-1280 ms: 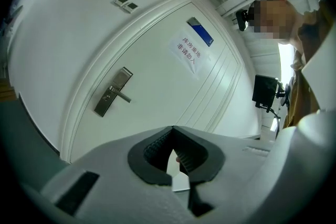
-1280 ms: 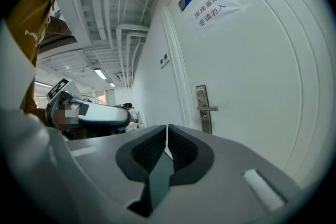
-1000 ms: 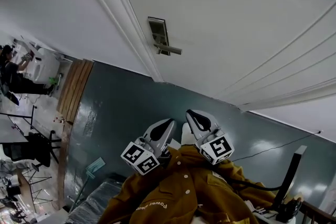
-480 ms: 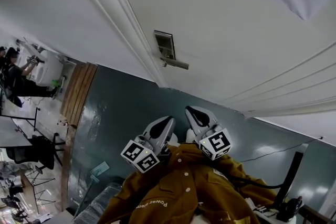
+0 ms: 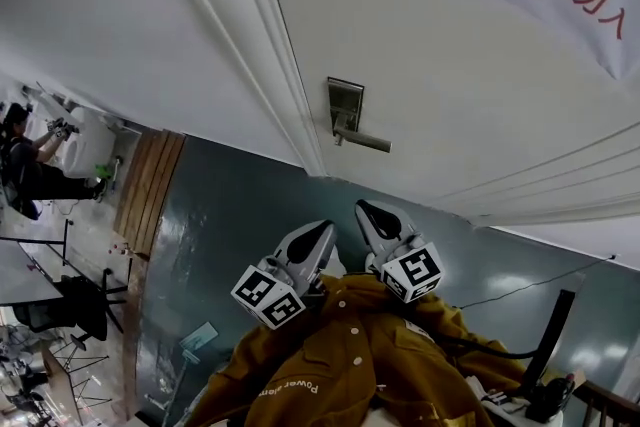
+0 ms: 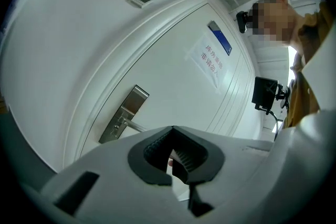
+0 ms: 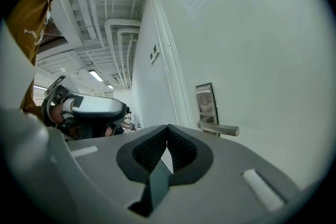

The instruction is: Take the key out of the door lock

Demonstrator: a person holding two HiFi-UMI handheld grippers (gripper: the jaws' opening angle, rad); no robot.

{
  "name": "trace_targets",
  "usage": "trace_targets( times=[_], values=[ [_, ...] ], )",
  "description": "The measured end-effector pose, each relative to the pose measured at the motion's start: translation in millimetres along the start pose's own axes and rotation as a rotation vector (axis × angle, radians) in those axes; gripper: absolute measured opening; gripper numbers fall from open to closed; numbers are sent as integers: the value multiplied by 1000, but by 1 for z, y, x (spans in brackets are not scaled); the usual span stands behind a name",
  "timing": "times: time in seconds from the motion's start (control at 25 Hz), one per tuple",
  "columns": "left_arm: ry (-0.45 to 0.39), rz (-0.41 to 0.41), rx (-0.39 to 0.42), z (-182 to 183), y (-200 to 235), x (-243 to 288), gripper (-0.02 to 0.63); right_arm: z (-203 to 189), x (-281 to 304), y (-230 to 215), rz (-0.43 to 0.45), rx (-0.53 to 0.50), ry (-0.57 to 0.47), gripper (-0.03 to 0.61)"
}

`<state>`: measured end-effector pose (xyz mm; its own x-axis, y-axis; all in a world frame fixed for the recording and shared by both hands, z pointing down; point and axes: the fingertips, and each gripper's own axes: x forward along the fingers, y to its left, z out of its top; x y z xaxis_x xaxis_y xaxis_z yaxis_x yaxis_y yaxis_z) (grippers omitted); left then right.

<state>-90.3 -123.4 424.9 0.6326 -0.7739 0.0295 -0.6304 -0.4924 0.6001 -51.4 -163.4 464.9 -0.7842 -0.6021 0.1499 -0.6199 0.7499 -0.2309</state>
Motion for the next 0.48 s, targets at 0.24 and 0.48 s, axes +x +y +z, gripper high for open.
trace_targets(
  times=[0.24, 0.48],
  values=[
    [34, -52, -28, 11, 30, -7, 2, -9, 28, 2, -81, 49, 24, 9],
    [39, -76, -47, 18, 44, 4, 2, -20, 46, -19, -110, 183, 17, 28]
  ],
)
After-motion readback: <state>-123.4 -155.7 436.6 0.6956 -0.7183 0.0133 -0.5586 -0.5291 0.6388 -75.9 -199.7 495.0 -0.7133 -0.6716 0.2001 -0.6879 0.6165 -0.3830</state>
